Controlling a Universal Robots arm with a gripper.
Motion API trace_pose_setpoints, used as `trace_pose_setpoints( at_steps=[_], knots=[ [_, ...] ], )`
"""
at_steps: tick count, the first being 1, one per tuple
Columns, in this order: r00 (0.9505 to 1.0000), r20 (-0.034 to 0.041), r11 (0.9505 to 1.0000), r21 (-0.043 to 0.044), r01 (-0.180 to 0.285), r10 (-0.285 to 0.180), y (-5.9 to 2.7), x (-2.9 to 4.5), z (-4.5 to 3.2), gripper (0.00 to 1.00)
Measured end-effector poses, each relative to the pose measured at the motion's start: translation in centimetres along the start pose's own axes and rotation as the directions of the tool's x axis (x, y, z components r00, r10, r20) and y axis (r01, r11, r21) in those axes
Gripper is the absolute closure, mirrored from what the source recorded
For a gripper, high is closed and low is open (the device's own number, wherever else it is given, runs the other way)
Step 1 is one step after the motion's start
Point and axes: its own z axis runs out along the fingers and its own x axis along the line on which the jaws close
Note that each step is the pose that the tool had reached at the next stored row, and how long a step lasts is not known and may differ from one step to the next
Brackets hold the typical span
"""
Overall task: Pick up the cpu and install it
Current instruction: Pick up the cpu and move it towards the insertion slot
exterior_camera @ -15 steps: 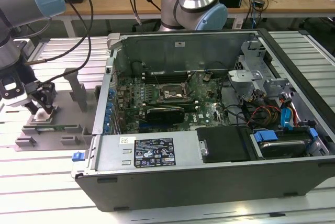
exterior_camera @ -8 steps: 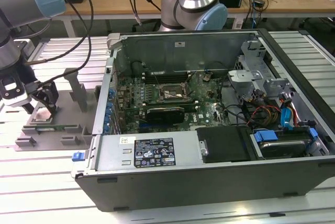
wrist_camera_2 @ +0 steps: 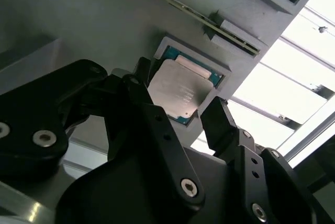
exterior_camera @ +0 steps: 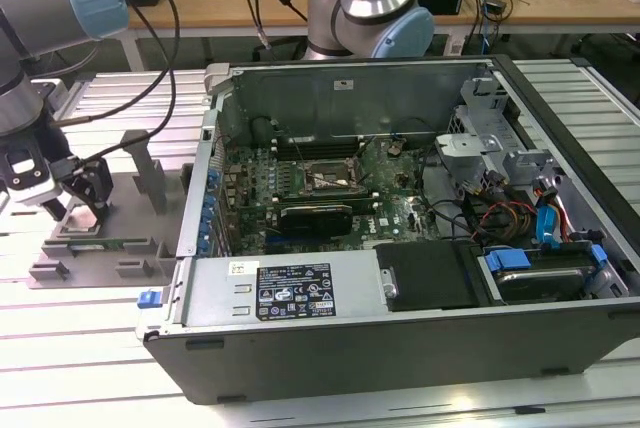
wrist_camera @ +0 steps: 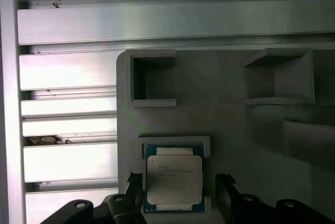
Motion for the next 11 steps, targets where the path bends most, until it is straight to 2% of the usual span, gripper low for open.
trace_pose_setpoints(
  at_steps=[11],
  knots=[
    [1.0000, 0.0003, 1.0000, -0.0002, 0.000, 0.000, 0.45, 0.35, 0.97, 0.34]
  ],
)
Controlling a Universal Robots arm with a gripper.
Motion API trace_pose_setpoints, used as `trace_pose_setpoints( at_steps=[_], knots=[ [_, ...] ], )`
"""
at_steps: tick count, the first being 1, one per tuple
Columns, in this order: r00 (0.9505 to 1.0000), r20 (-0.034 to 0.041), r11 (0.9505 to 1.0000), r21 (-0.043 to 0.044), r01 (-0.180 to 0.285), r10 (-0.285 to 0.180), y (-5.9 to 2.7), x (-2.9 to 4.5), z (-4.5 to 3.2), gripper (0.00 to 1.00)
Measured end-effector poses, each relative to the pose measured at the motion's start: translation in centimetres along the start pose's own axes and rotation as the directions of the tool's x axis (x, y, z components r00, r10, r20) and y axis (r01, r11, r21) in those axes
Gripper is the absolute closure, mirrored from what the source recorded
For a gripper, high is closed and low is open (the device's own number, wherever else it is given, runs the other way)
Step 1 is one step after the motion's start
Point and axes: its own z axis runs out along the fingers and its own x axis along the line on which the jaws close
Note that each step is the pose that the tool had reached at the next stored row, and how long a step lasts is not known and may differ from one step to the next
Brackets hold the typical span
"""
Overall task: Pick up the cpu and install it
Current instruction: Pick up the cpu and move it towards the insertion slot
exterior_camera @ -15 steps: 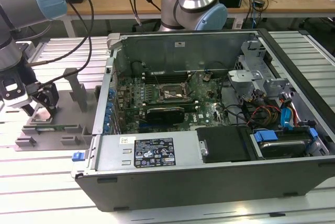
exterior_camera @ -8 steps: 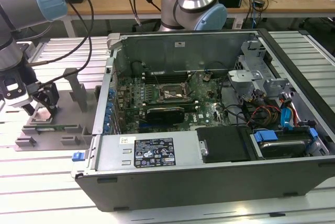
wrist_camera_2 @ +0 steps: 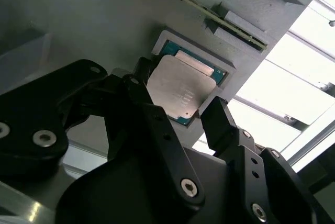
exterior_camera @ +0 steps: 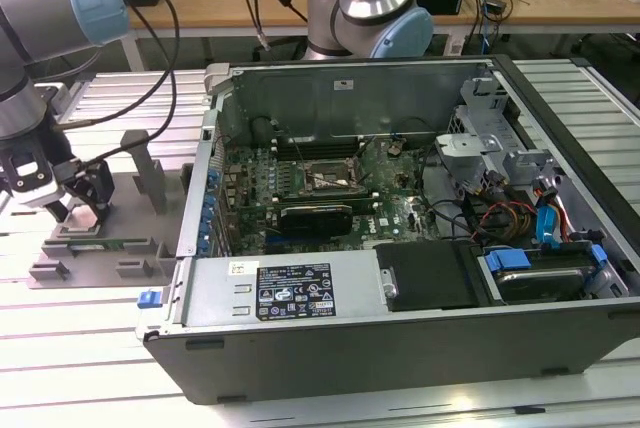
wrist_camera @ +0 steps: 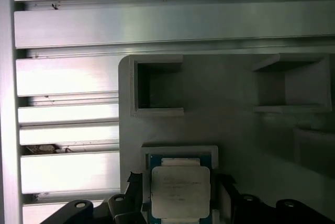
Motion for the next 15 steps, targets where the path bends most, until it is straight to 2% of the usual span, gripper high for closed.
trace_pose_setpoints(
  at_steps=[15],
  knots=[
    [1.0000, 0.0000, 1.0000, 0.0000, 0.000, 0.000, 0.05, 0.09, 0.07, 0.34]
  ],
)
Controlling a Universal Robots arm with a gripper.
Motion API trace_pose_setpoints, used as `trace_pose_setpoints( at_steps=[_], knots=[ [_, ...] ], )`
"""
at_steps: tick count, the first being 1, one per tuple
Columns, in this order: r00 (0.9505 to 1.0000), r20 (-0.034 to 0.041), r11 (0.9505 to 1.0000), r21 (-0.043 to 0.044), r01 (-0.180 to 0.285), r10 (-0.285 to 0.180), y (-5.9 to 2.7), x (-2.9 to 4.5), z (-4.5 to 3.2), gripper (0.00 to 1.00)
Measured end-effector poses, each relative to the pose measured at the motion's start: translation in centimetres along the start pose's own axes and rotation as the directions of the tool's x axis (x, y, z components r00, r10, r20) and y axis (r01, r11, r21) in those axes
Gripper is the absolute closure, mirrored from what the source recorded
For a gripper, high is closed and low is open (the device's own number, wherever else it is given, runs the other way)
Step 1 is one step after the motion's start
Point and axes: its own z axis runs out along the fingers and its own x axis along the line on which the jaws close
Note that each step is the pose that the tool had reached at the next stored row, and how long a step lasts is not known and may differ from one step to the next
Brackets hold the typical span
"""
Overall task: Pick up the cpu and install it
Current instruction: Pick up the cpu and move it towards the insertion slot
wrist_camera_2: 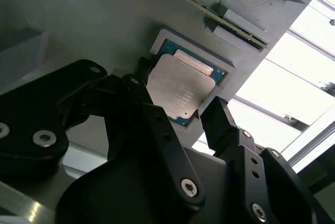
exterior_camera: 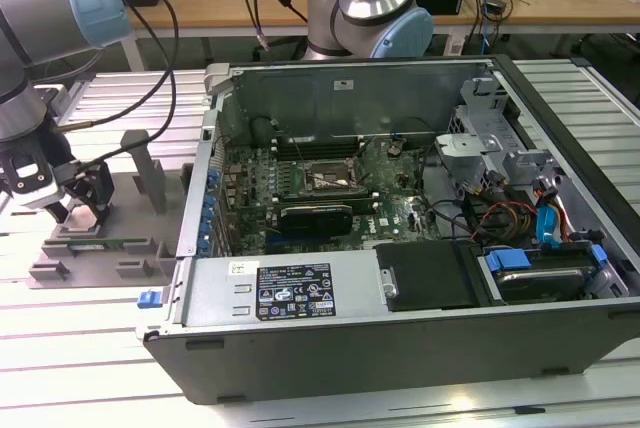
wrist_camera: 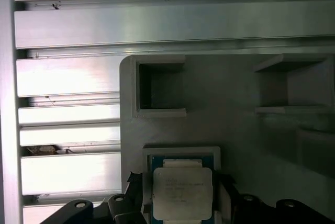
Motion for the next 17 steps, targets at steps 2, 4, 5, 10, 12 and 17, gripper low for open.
trace_pose_setpoints(
  at_steps=[2, 4, 5, 10, 12, 17],
  knots=[
    [1.0000, -0.0002, 1.0000, 0.0001, 0.000, 0.000, 0.00, 0.00, -0.02, 0.34],
    [1.0000, -0.0002, 1.0000, 0.0001, 0.000, 0.000, 0.00, 0.01, -0.02, 0.34],
    [1.0000, -0.0002, 1.0000, 0.0001, 0.000, 0.000, 0.00, 0.00, -0.02, 0.34],
    [1.0000, -0.0002, 1.0000, 0.0001, 0.000, 0.000, 0.00, 0.01, -0.03, 0.45],
    [1.0000, -0.0002, 1.0000, 0.0001, 0.000, 0.000, 0.00, 0.00, -0.03, 0.45],
    [1.0000, -0.0002, 1.0000, 0.0001, 0.000, 0.000, 0.01, -0.01, -0.68, 0.45]
  ],
)
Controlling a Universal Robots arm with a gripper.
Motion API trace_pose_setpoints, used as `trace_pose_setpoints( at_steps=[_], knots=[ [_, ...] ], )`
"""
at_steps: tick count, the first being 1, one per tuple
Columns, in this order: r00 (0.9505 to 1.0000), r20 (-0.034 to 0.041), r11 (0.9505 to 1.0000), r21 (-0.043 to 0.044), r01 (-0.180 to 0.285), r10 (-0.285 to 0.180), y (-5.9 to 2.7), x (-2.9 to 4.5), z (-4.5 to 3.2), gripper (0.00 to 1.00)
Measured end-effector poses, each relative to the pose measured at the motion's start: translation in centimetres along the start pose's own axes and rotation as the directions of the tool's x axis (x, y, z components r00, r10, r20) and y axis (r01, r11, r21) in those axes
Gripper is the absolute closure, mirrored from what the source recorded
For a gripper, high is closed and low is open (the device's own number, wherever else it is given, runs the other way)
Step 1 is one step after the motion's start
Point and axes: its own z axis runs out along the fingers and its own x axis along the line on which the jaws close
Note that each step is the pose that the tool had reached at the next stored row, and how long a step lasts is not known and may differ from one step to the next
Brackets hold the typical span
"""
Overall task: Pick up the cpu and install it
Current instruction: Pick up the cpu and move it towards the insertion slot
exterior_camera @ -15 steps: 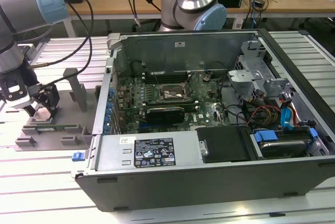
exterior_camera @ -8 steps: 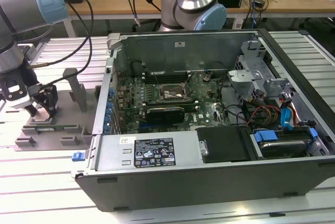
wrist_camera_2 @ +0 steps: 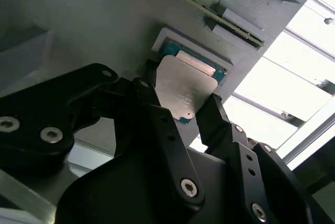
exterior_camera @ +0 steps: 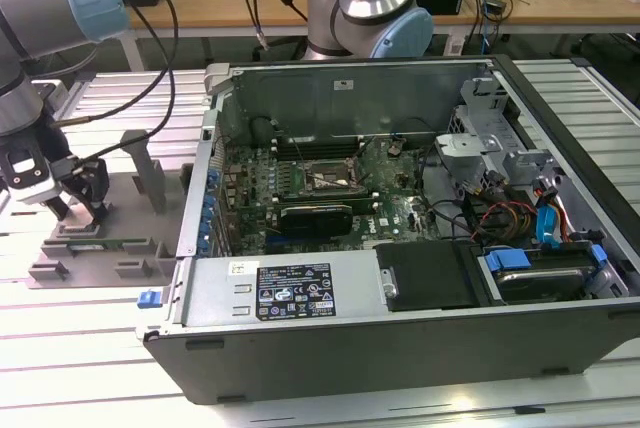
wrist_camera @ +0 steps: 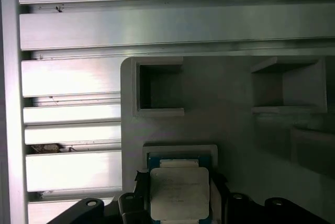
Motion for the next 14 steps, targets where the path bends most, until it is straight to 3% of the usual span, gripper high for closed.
trace_pose_setpoints(
  at_steps=[4, 14],
  knots=[
    [1.0000, 0.0000, 1.0000, 0.0000, 0.000, 0.000, 0.01, -0.02, -0.72, 0.45],
    [1.0000, 0.0000, 1.0000, 0.0000, 0.000, 0.000, 0.06, -0.10, -3.73, 0.45]
  ],
)
